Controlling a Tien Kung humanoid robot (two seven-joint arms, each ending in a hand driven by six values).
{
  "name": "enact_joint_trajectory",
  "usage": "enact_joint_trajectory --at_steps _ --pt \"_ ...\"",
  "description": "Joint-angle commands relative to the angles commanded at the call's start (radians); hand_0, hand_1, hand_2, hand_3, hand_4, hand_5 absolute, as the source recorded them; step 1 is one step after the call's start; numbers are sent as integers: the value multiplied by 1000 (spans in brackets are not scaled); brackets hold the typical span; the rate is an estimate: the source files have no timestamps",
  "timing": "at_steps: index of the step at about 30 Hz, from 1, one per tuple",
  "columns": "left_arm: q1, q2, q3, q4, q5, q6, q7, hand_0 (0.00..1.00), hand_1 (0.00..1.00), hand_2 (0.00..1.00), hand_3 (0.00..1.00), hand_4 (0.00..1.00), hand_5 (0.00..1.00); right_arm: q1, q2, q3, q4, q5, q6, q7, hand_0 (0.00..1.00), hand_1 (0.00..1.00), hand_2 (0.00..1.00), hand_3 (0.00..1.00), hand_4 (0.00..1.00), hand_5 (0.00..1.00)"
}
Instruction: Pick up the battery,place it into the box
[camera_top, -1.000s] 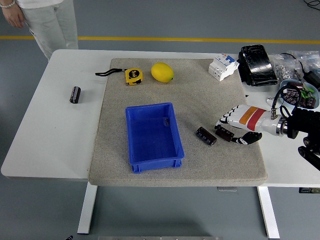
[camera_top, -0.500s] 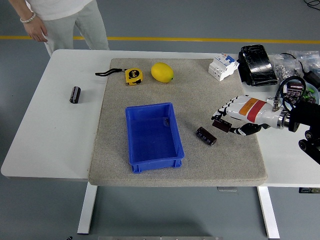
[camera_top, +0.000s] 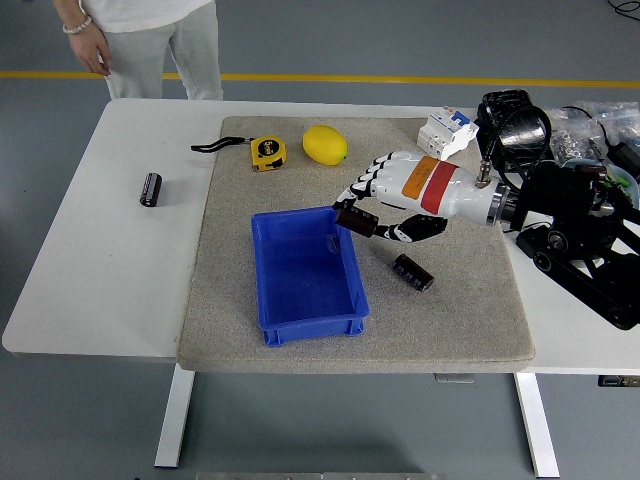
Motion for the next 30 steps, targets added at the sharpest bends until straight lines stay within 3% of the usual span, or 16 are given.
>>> enact_joint_trajectory --at_steps 1,6,7,12,13,15,25,29,30 --pt "1 2 17 0 -16 0 -1 689 696 816 803 775 795 6 9 -12 7 2 -1 2 644 624 665 699 679 140" --pt "3 7 52 -2 -47 0 1 689 696 816 803 775 795 38 63 -87 15 9 -2 1 644 624 665 699 679 140" --pt "4 8 52 -2 -47 0 2 689 694 816 802 776 796 43 73 -98 11 9 -2 0 646 636 698 810 744 165" --pt "5 10 49 -5 -36 1 8 689 694 816 802 776 796 66 126 -143 -28 -20 -5 -20 646 636 698 810 744 165" --pt "5 10 47 -6 -33 0 9 688 692 815 801 776 797 66 132 -146 -35 -36 -13 -32 760 757 872 998 925 129" --pt "4 11 46 -6 -28 -1 12 688 692 815 801 776 797 63 140 -144 -45 -69 -28 -64 760 757 872 998 925 129" --pt "2 12 34 -5 -14 -5 11 689 688 812 801 776 799 46 107 -96 -78 -102 -30 -71 779 785 897 998 947 99" --pt "1 13 34 -4 -15 -5 9 689 688 812 801 776 799 43 70 -50 -64 -116 -8 -58 779 785 897 998 947 99" --pt "1 13 36 -3 -19 -3 7 689 688 812 801 776 799 42 45 -34 -55 -119 4 -56 779 785 897 998 947 99"
